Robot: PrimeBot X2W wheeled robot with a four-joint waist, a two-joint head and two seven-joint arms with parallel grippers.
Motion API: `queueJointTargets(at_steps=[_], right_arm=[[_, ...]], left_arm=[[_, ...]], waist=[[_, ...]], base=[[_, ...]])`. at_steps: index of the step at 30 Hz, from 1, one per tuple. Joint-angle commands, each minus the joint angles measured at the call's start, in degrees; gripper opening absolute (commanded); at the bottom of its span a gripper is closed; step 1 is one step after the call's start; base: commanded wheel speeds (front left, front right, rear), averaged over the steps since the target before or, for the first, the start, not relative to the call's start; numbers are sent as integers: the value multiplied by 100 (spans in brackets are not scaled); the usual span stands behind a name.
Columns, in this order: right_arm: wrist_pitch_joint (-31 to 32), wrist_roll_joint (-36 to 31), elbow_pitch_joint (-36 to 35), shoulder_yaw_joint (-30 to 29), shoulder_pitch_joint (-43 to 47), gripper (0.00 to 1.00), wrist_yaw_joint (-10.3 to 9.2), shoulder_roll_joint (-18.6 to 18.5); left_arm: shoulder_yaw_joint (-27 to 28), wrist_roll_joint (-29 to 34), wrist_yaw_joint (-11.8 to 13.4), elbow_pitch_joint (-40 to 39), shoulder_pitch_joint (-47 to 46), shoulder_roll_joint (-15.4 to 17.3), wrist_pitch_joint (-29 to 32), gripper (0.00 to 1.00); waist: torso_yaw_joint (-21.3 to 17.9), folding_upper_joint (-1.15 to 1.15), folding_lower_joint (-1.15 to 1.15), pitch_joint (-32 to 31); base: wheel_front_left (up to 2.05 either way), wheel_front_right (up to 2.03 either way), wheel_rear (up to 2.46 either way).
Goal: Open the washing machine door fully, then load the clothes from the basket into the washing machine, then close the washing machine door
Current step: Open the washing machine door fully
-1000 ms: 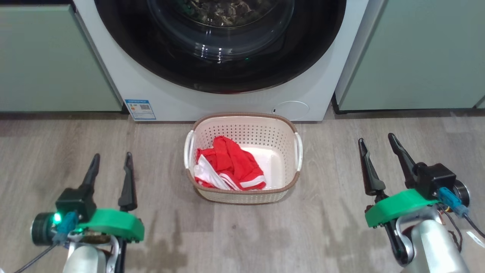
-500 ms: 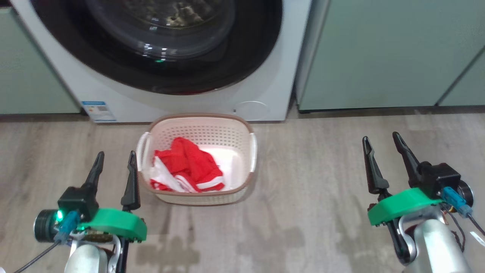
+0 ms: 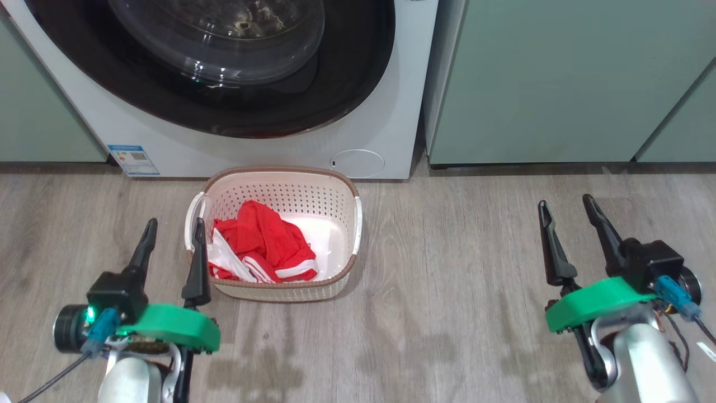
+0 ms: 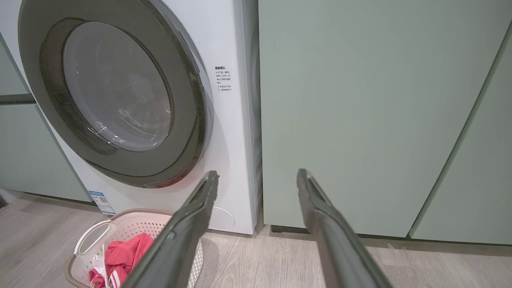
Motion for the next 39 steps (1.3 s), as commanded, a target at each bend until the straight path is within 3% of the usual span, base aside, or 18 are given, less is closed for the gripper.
queueJointTargets(at_steps=[1, 20, 21, 22, 30, 33, 39], right_arm=[[-70, 58, -182, 140, -235, 100, -1, -15], [-76, 74, -166, 135, -254, 100, -1, -15], [-76, 78, -169, 136, -256, 18, -1, -15], [-76, 83, -172, 138, -257, 0, -1, -15], [-77, 141, -199, 170, -255, 0, -1, -15], [-77, 460, -274, 218, -285, 0, -1, -15], [-8, 2861, -282, 395, -491, 0, -1, -15]], left_arm=[[203, 82, -13, -207, -238, 67, -73, 100], [223, 82, -40, -192, -233, 50, -73, 100], [223, 83, -39, -194, -233, 50, -73, 100], [223, 84, -38, -196, -233, 49, -73, 100], [243, 77, -41, -216, -230, 46, -73, 100], [254, 69, -48, -225, -240, 45, -73, 100], [263, 60, -59, -269, -283, 43, -73, 100]], waist=[[-4, 0, 0, 0], [-11, 0, 0, -4], [-10, 0, 0, -2], [-10, 0, 0, 1], [-24, 0, 0, 26], [-30, 0, 0, 47], [-55, 0, 0, 138]], base=[[0, 0, 0], [0, 0, 0], [0, 0, 0], [0, 0, 0], [0, 0, 0], [0, 0, 0], [0, 0, 0]])
